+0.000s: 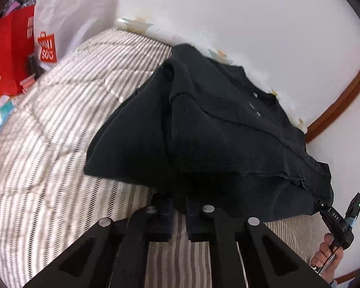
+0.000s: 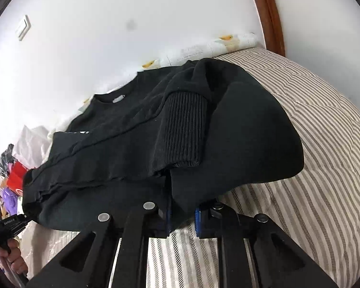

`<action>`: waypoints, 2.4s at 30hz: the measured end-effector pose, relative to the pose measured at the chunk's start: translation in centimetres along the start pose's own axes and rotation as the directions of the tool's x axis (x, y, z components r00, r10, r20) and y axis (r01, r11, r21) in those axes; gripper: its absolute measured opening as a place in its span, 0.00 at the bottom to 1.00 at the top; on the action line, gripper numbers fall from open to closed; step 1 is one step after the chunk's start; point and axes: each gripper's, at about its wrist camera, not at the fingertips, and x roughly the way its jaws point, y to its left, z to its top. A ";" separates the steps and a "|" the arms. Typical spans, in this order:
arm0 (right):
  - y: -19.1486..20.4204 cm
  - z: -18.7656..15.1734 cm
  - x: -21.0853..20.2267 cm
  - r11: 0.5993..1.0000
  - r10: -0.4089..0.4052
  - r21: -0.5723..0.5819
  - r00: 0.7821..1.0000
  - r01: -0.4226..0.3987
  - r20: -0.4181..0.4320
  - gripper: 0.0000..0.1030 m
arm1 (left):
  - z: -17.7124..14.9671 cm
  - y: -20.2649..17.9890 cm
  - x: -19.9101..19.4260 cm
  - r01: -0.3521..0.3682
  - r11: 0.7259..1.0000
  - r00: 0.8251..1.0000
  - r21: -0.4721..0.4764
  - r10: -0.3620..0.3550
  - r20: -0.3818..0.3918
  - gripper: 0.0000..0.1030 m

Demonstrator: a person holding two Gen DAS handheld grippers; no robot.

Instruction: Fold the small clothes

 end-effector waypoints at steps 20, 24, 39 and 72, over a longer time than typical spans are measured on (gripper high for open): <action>0.0 -6.8 -9.0 0.996 0.007 -0.087 1.000 -0.009 -0.026 0.13 | -9.2 -0.9 -8.1 -0.004 0.988 0.999 0.152 0.011 -0.042 0.07; -0.9 -8.0 -9.4 0.998 -0.014 -0.067 0.998 0.010 -0.054 0.18 | -10.3 -1.2 -8.4 -0.017 0.986 0.998 0.166 0.026 -0.049 0.08; 4.9 -8.5 -15.3 0.952 0.003 -0.306 1.000 0.001 0.014 0.28 | -11.5 -4.4 -13.7 0.142 0.936 0.990 0.321 -0.139 -0.034 0.24; 6.1 -1.5 -2.8 0.977 -0.079 -0.203 0.996 0.072 -0.029 0.18 | -4.5 -8.5 -4.9 0.122 0.907 0.992 0.402 -0.111 -0.051 0.24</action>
